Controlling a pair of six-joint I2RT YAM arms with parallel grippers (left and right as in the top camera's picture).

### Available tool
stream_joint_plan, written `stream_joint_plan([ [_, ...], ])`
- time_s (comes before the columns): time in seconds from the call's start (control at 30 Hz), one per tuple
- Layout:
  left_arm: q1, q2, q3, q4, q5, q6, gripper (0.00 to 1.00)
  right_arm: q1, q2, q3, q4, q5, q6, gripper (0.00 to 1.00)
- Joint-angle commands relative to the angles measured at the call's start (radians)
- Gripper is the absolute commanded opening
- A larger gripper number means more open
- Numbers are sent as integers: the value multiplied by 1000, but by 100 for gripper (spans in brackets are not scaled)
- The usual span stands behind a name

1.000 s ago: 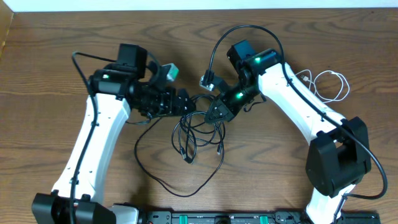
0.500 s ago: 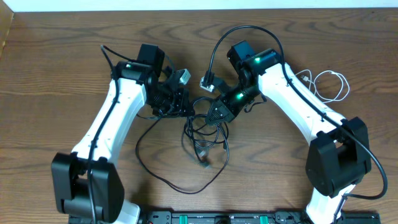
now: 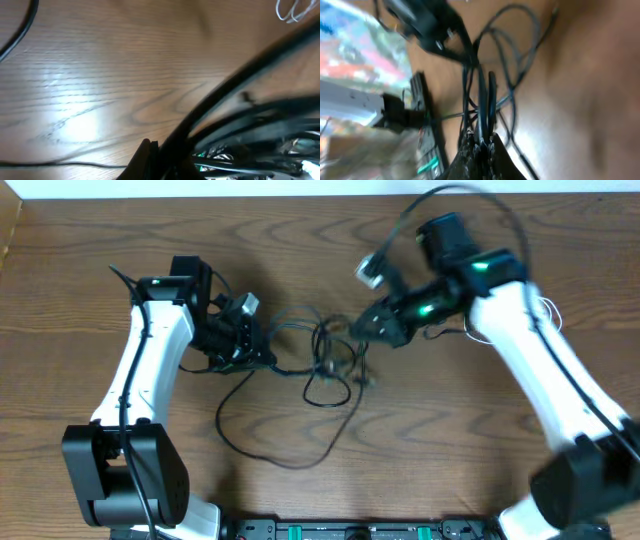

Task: Untangle cables

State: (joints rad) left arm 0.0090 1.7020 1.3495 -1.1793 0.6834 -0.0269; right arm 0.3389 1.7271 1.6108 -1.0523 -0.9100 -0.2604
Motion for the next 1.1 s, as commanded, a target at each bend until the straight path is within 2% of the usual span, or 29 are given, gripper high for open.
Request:
stream_joint_plan([
  [0.0,19,-6,-7,-26,-142,7,8,-70,-121,16,57,-35,106,1],
  [0.2,19,-6,-21,-31,-213,-19,8,-155,-211,16,128,-9,182,1],
  [0.43,19,-5,-91,13,-419,-137,8,-219,-244,16,163,-107,204,1],
  [0.6,19,-5,-179,88,-429,-151,8,-225,-241,16,129,-66,204,1],
  [0.73,19,-5,-252,165,-350,-147,8,-190,-237,10,77,26,203,1],
  [0.87,19,-5,-297,224,-196,-95,8,-143,-227,10,32,110,203,2],
  [1.07,19,-5,-299,243,11,22,8,-56,-195,10,-11,149,200,16],
])
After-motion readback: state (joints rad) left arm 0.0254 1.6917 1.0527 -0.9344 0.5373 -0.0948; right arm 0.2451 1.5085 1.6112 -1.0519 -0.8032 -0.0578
